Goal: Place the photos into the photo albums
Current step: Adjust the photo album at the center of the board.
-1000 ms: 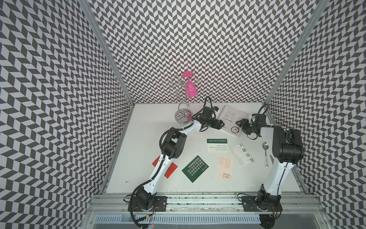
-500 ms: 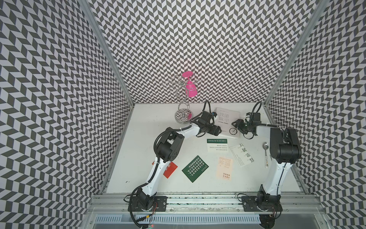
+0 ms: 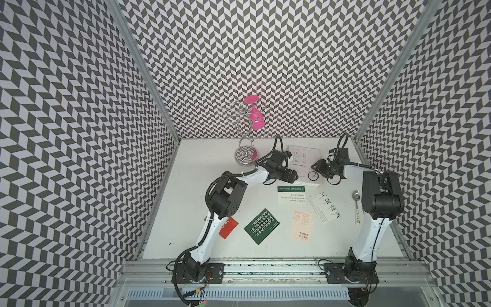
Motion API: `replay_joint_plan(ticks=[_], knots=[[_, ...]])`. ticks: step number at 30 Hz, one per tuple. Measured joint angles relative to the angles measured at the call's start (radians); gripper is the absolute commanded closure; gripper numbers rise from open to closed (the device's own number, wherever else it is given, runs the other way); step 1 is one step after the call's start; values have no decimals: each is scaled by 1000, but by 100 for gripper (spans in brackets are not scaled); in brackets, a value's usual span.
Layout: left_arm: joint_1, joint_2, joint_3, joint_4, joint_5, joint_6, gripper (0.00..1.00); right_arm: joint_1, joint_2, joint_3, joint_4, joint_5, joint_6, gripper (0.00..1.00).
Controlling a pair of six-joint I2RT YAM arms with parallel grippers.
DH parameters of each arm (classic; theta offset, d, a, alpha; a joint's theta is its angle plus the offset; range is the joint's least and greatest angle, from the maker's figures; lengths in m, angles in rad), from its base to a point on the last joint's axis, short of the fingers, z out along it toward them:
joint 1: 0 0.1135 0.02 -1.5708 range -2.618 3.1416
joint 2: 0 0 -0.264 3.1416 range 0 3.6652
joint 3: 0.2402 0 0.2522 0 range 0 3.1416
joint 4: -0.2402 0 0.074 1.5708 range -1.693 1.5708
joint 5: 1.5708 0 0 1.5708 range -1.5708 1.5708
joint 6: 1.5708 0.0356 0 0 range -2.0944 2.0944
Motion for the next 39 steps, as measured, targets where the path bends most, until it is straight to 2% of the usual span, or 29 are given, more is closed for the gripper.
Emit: replay_joint_plan(ticks=[5, 9, 10, 20, 26, 33, 37, 39], knots=[[-13, 8, 29, -31, 0, -11, 13, -18, -1, 0, 1, -23, 3, 61], [-29, 27, 65, -51, 2, -20, 13, -24, -16, 0, -6, -17, 6, 42], [-34, 35, 76, -53, 4, -23, 13, -24, -23, 0, -8, -12, 3, 39], [-62, 53, 113, -76, 13, -38, 13, -33, -41, 15, -53, 32, -14, 33], [-65, 54, 114, -75, 27, -41, 13, -33, -41, 16, -63, 39, -21, 9], [-75, 54, 114, -76, 35, -46, 13, -33, -41, 19, -68, 53, -27, 13], [-76, 54, 114, -75, 39, -51, 13, -33, -41, 19, -73, 68, -24, 2], [-77, 54, 114, -72, 41, -53, 13, -32, -41, 24, -88, 83, -24, 1]])
